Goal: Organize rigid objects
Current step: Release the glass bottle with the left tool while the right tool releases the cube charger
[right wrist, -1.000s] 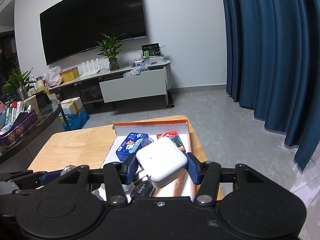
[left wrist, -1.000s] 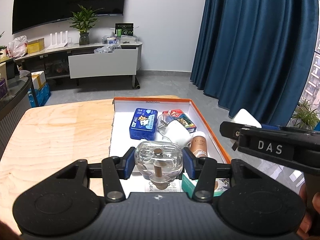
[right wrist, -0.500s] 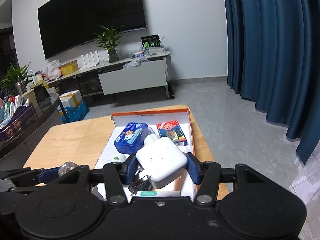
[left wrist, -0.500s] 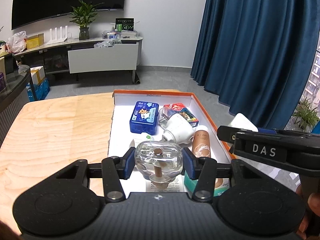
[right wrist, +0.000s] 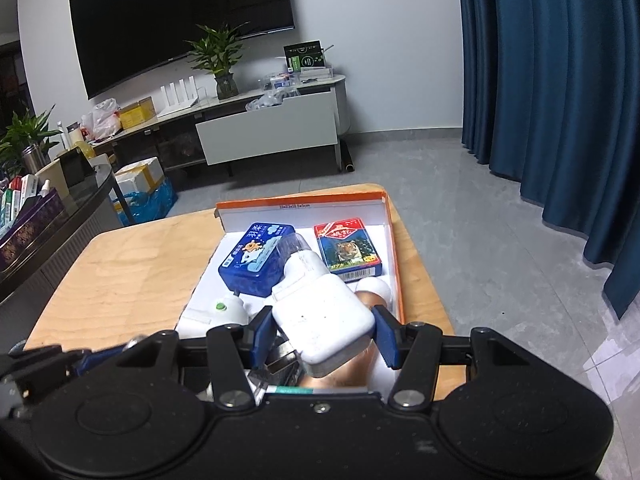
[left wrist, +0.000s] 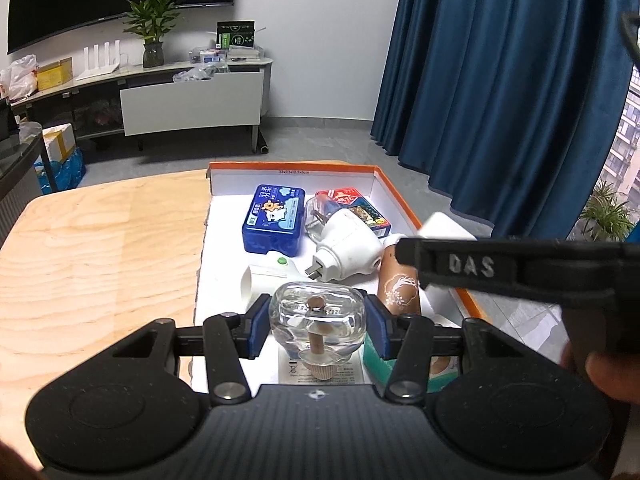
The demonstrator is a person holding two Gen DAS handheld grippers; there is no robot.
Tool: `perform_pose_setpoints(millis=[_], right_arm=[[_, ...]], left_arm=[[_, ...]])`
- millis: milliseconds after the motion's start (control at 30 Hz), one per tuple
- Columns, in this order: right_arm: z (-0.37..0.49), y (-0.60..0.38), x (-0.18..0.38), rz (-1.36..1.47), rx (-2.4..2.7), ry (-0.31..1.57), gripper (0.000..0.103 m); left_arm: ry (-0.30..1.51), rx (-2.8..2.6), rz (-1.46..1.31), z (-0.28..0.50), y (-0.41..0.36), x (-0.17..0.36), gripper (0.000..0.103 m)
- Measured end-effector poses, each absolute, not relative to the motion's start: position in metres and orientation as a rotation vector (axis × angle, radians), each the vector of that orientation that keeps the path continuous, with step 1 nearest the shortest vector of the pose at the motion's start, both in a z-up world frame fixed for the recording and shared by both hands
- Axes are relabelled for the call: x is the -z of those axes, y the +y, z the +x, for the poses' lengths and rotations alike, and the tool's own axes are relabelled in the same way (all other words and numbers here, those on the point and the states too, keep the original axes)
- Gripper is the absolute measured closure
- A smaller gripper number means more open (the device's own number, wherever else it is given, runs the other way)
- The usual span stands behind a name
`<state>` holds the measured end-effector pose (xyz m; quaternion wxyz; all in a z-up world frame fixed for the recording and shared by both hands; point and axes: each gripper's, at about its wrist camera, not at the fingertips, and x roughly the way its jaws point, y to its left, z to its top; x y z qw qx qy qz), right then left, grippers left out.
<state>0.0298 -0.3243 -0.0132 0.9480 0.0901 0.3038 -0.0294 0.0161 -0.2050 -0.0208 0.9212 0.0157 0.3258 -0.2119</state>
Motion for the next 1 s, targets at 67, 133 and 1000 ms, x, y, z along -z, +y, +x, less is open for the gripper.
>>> perform_pose_setpoints(millis=[67, 133, 1000], right_arm=[[0.032, -0.325, 0.011, 0.178, 0.066, 0.602, 0.030], [0.032, -0.328, 0.007, 0.175, 0.083, 0.580, 0.030], [-0.075, -0.338, -0.033, 0.151, 0.090, 0.497, 0.017]], left_arm=[[0.672, 0.439, 0.032, 0.019, -0.206, 0.022, 0.053], [0.669, 0.446, 0.032, 0.021, -0.207, 0.023, 0.053], [0.650, 0.314, 0.008, -0.034, -0.190, -0.023, 0.000]])
